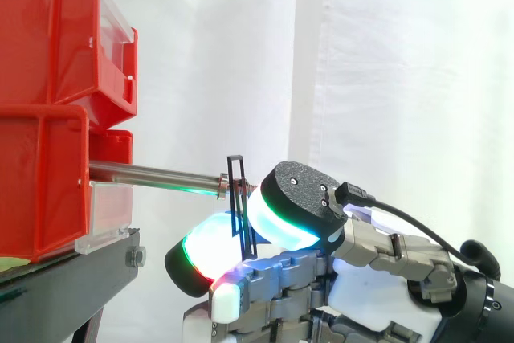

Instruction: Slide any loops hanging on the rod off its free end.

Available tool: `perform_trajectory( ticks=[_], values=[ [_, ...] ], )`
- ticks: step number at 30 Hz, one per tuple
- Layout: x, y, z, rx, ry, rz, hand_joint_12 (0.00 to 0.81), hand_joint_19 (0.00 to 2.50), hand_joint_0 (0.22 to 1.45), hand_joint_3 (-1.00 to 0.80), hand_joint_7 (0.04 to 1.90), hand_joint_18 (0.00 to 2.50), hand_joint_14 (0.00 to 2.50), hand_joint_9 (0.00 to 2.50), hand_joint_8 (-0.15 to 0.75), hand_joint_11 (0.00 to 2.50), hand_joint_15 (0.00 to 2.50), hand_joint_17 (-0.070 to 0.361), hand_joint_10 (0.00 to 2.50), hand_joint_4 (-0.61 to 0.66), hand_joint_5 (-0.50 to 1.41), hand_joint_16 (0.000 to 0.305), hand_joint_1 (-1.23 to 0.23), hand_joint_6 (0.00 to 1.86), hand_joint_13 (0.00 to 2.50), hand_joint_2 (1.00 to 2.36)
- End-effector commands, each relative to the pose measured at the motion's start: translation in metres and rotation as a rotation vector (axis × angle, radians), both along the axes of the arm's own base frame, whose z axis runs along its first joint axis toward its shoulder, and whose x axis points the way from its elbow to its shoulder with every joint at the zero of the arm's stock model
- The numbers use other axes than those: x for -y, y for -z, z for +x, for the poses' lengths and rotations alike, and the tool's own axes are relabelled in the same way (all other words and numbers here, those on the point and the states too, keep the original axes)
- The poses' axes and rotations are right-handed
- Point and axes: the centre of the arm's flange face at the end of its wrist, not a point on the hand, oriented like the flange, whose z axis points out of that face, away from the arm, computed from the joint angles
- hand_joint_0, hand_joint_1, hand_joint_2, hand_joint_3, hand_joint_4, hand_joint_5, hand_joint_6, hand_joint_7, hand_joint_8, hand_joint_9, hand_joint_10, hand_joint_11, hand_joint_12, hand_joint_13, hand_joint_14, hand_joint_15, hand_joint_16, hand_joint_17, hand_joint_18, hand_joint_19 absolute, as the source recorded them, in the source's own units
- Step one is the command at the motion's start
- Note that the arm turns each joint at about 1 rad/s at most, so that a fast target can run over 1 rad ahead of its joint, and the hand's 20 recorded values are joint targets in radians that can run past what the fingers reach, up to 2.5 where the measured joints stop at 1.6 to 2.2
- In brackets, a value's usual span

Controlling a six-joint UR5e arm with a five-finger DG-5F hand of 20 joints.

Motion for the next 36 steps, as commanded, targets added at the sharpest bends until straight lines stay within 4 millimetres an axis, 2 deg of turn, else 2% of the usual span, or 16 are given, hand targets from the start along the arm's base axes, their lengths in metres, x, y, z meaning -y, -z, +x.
perform_trajectory(
  ticks=[1,11,19,27,36],
  values=[
    [0.000,-0.002,-0.001,-0.010,0.000,-0.002,0.341,0.36,0.60,-0.19,1.09,0.84,0.01,0.98,0.347,0.43,0.27,0.105,0.01,0.27,-0.15,0.047,-0.72,0.72,0.92,1.01],
    [0.001,0.002,-0.002,-0.031,0.001,-0.003,0.351,0.36,0.60,-0.12,0.98,0.85,0.01,0.98,0.359,0.47,0.27,0.108,0.01,0.27,-0.18,0.048,-0.73,0.84,0.92,1.01],
    [0.001,0.003,-0.002,-0.039,0.001,-0.003,0.373,0.32,0.60,0.01,0.94,0.90,0.01,1.01,0.381,0.49,0.26,0.120,0.01,0.20,-0.18,0.053,-0.71,0.89,0.95,1.00],
    [0.003,-0.015,-0.006,-0.090,-0.012,-0.022,0.382,0.31,0.58,0.04,0.93,0.91,0.01,1.02,0.385,0.49,0.26,0.124,0.01,0.15,-0.17,0.055,-0.69,0.91,0.96,1.06],
    [0.006,-0.028,-0.026,-0.241,-0.027,-0.045,0.385,0.31,0.58,0.04,0.93,0.92,0.01,1.02,0.386,0.50,0.27,0.125,0.01,0.16,-0.17,0.056,-0.69,0.91,0.96,1.08]
  ],
)
